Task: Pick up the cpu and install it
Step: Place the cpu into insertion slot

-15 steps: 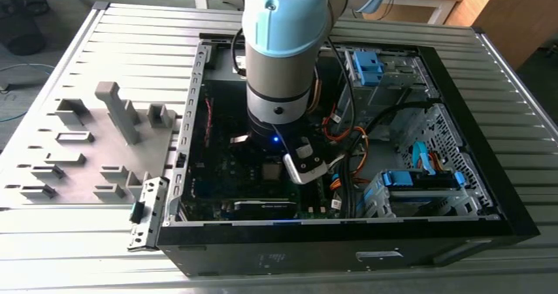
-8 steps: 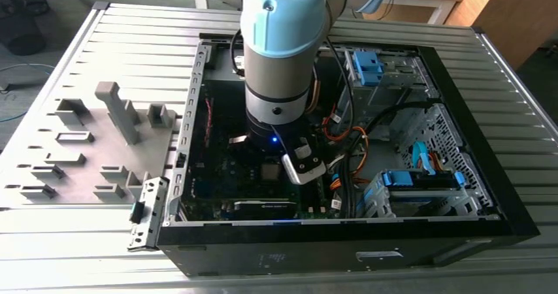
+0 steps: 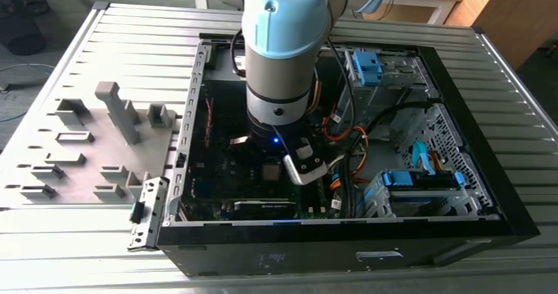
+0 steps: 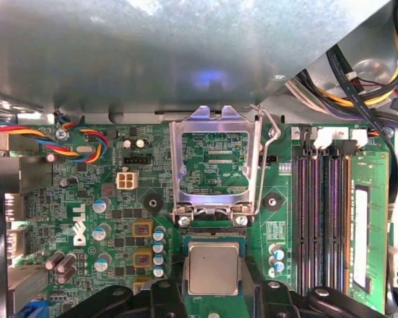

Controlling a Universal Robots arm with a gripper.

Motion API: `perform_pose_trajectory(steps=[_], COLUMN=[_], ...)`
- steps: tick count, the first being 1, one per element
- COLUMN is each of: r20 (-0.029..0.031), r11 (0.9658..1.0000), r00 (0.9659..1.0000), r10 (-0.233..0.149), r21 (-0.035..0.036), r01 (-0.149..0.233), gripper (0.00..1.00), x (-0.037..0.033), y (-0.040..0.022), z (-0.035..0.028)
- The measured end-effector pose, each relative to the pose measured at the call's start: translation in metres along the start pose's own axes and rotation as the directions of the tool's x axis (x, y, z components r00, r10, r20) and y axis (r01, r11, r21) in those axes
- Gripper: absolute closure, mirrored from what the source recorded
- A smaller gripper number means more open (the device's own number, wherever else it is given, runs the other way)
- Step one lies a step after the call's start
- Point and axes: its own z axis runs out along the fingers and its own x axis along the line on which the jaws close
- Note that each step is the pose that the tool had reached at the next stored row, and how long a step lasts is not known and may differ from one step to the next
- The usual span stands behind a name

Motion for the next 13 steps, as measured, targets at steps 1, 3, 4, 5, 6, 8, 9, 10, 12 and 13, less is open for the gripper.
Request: perform_pose_trajectory(steps=[1, 3, 4, 5, 6, 8, 9, 10, 12, 13], r20=[0.0000, 0.0000, 0.0000, 0.0000, -0.0001, 0.0001, 0.0000, 0.0000, -0.0001, -0.0001], r11=[1.0000, 1.0000, 1.0000, 1.0000, 1.0000, 1.0000, 1.0000, 1.0000, 1.0000, 1.0000], r00=[1.0000, 1.0000, 1.0000, 1.0000, 1.0000, 1.0000, 1.0000, 1.0000, 1.0000, 1.0000], r10=[-0.001, -0.002, -0.003, -0.003, -0.003, -0.003, -0.003, -0.003, -0.003, -0.003], r21=[0.0000, 0.0001, -0.0001, 0.0001, 0.0001, -0.0001, 0.0001, 0.0000, 0.0001, 0.0001], r01=[0.001, 0.002, 0.003, 0.003, 0.003, 0.003, 0.003, 0.003, 0.003, 0.003], gripper=[0.56, 0.56, 0.56, 0.56, 0.56, 0.56, 0.56, 0.56, 0.56, 0.56], x=[-0.0002, -0.0006, -0.0012, -0.0012, -0.0012, -0.0012, -0.0012, -0.0012, -0.0012, -0.0011], y=[0.0000, 0.0000, 0.0001, 0.0000, 0.0000, 0.0001, 0.0001, 0.0001, 0.0001, -0.0002], z=[0.0000, 0.0000, 0.0000, 0.0000, 0.0002, 0.0013, 0.0016, 0.0016, 0.0016, 0.0017])
